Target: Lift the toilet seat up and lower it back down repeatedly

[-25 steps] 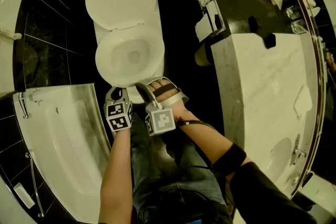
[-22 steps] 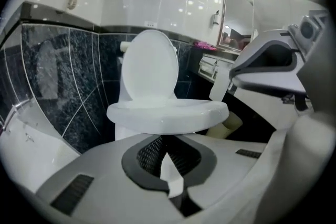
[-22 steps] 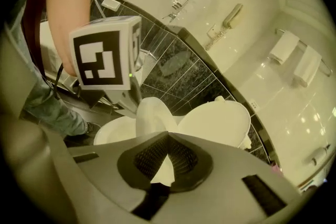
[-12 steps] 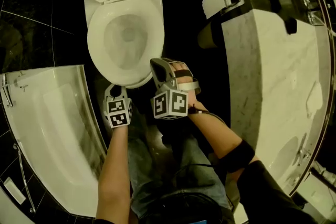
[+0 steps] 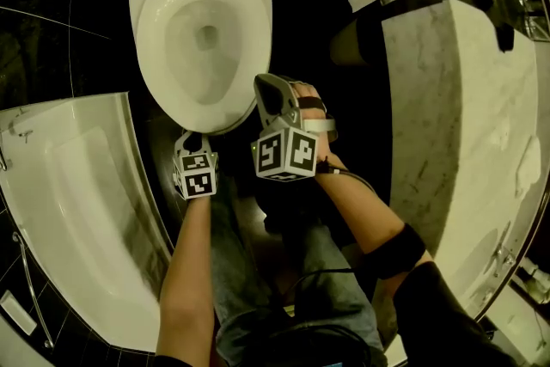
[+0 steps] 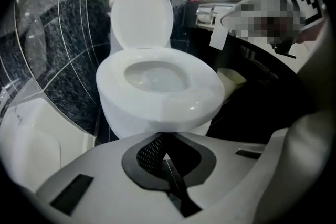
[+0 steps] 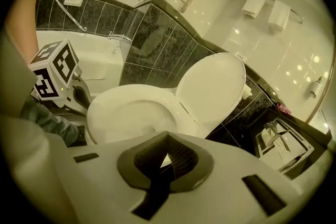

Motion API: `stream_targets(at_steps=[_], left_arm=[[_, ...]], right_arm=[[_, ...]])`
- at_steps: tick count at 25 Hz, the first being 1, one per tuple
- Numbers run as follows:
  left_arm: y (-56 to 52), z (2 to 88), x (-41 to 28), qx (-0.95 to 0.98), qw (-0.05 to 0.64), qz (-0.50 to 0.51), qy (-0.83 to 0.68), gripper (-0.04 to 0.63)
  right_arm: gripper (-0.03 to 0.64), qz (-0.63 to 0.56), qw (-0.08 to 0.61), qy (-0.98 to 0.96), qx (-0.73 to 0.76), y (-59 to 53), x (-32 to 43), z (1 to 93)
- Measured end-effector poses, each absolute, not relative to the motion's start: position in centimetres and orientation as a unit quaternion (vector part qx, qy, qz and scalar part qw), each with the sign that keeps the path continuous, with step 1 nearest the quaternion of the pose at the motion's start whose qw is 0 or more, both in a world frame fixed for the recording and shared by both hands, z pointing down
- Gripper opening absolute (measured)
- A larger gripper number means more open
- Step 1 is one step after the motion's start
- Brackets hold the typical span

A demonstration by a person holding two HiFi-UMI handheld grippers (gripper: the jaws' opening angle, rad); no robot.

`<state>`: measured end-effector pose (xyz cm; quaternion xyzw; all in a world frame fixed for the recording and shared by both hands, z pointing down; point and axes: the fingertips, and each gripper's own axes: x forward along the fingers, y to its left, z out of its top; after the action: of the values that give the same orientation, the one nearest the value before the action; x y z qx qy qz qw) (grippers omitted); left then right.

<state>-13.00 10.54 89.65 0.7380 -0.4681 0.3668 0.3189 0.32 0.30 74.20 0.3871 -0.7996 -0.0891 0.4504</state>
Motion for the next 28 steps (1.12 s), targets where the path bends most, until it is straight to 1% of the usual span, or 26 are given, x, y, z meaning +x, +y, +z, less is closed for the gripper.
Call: stream_targets(at_steps=[9,16,21,25,28], left_arm=[[12.1,91.0,-13.1,0.736,0.331,0.381,-0.451,-0.011],[11.3,87.3,-13.5,0.735,0.328,0.367,-0.466,-0.012],[9.8,82.0,-14.4,0.740,0.304,0.358,-0.481,-0.012],[8.6,75.0,-15.2,0.746,0.279,0.345,-0.496,-0.012],[7.7,68.0,-15.6,0.750,0.262,0.326,-0.512,-0.012]], right_arm=[[0.018,-0.079,0.457,-0.796,0.390,0.8,0.8,74.7],[0.018,-0.078,0.457,-0.796,0.389,1.0,0.2,73.0],[0.020,-0.075,0.454,-0.797,0.391,1.3,-0.3,69.1],[0.020,-0.063,0.442,-0.800,0.400,1.6,-0.5,63.7],[0.020,-0.036,0.420,-0.808,0.412,2.1,-0.5,58.6]])
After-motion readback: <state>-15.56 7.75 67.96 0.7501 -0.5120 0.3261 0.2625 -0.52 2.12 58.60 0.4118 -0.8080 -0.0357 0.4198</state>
